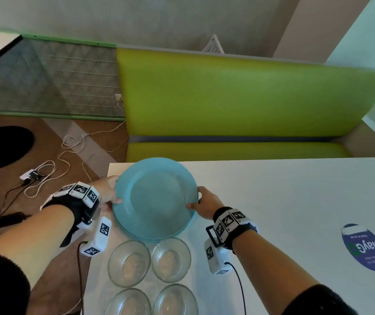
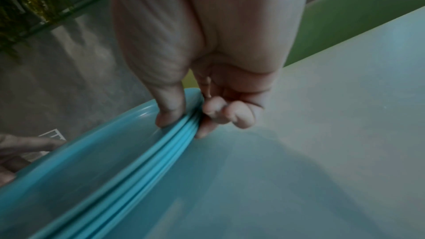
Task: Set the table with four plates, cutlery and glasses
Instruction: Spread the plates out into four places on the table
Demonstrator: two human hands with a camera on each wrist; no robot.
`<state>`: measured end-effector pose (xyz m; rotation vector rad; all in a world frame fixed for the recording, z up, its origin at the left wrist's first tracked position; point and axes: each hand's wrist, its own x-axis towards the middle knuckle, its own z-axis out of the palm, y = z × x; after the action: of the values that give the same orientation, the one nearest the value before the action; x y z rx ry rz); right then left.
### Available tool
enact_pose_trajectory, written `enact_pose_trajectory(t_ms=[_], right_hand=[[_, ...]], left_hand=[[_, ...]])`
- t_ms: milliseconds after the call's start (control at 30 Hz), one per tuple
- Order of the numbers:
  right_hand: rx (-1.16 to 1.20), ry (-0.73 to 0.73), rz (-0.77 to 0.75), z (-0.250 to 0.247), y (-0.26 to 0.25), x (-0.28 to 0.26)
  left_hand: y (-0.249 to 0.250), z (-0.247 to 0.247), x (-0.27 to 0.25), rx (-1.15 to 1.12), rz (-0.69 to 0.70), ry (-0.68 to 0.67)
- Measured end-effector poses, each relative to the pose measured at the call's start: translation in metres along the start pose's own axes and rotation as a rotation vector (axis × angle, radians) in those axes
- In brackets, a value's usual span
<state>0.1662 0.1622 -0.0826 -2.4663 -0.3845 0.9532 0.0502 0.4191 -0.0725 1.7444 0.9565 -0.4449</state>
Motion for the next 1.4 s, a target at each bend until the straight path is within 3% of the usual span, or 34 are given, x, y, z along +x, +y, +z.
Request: enact_pose_trajectory(t_ms=[133,267,433,567,800,1000,1100,1167,1400], right_hand=[[0.049,0.119,-0.065,-0.024,-0.014,-0.013],[0.079,0.248,-0.146,-0.059,-0.031,-0.039],[0.146,0.387,-0.22,-0.085,-0.031,-0.099],[0.205,0.464,-0.188,-0.081,-0.012,-0.163],[0.36,0.585,-0.062,-0.053,0.042,-0.276],[0.511,0.655,0.085,-0.033,0.109,-0.339],[0.559,0.7,0.158,-0.029,0.142,-0.36],[0.585,0.7,0.195,-0.029,0.16,-0.37],[0.813,0.691,0.237,-0.046,0.207,-0.38]], left_hand=[[0.037,-0.01,-0.027,-0.175,0.047,0.026],[0.064,-0.028,-0.055,-0.167,0.157,0.083],[0.08,-0.023,-0.109,-0.23,0.282,0.039],[0.071,-0.007,-0.156,-0.229,0.359,0.02],[0.043,0.06,-0.227,-0.257,0.418,-0.048],[0.024,0.141,-0.263,-0.289,0.408,-0.168],[0.016,0.18,-0.262,-0.283,0.412,-0.203],[0.012,0.212,-0.232,-0.294,0.399,-0.227],[0.028,0.27,-0.236,-0.351,0.352,-0.221]])
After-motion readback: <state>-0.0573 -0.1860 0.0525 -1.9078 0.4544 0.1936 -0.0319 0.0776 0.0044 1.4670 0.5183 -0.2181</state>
